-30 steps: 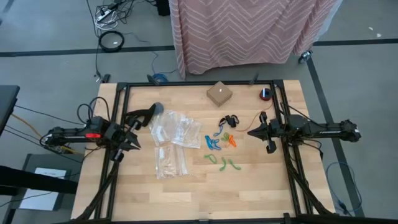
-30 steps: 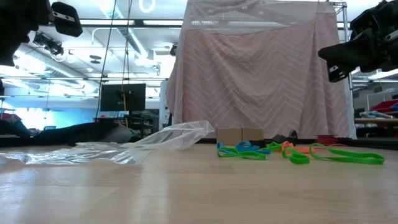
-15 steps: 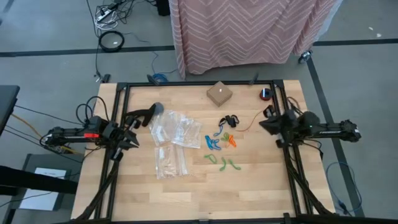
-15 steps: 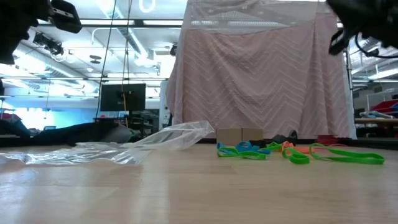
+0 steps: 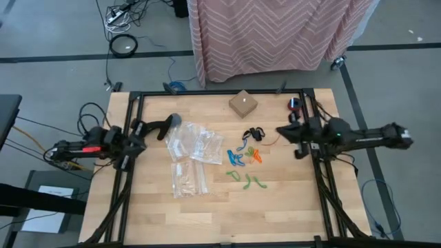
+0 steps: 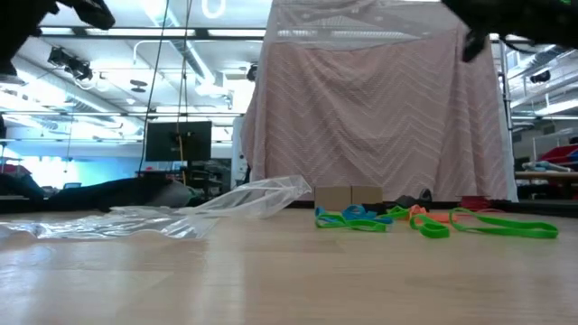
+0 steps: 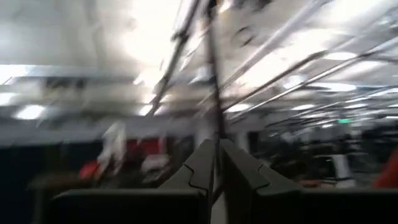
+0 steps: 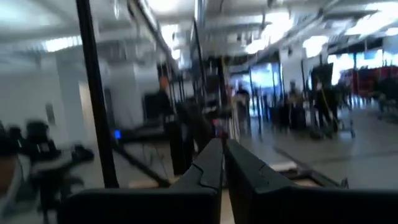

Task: Sort rubber bands
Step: Open the transparent zip bag

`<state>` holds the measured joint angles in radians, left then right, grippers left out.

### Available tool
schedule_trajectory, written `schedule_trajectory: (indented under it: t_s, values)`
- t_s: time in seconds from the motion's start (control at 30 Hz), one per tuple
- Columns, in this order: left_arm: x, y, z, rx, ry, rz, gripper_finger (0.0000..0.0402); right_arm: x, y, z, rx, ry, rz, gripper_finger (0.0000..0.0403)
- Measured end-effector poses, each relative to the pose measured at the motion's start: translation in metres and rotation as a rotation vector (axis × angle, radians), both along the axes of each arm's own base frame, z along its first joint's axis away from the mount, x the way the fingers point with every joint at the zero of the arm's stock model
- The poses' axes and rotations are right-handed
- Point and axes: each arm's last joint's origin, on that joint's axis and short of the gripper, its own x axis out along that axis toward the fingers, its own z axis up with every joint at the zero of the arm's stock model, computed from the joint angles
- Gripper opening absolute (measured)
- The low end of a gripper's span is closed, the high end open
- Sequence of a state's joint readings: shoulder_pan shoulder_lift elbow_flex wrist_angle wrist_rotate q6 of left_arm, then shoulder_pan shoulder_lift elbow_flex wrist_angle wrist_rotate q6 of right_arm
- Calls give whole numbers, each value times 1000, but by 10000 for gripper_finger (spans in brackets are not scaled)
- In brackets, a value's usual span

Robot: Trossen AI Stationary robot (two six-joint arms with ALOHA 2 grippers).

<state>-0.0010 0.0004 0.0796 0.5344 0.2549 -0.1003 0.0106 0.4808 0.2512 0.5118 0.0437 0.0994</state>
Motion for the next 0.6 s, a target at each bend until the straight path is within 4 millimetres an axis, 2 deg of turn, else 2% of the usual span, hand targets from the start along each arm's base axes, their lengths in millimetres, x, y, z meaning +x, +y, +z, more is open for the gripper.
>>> schedule_trajectory:
  t_s: [0.13,0.3,0.43,0.6]
  values:
    - [6,5,3,-135,179,105,37,50,6,21,-97,205,7,35]
    - [9,6,16,-202,351,136,37,116,17,34,-256,459,-8,71]
    - [14,6,22,-206,546,156,37,158,34,31,-316,577,77,94]
    - [28,5,13,-187,806,176,37,190,65,18,-361,683,196,100]
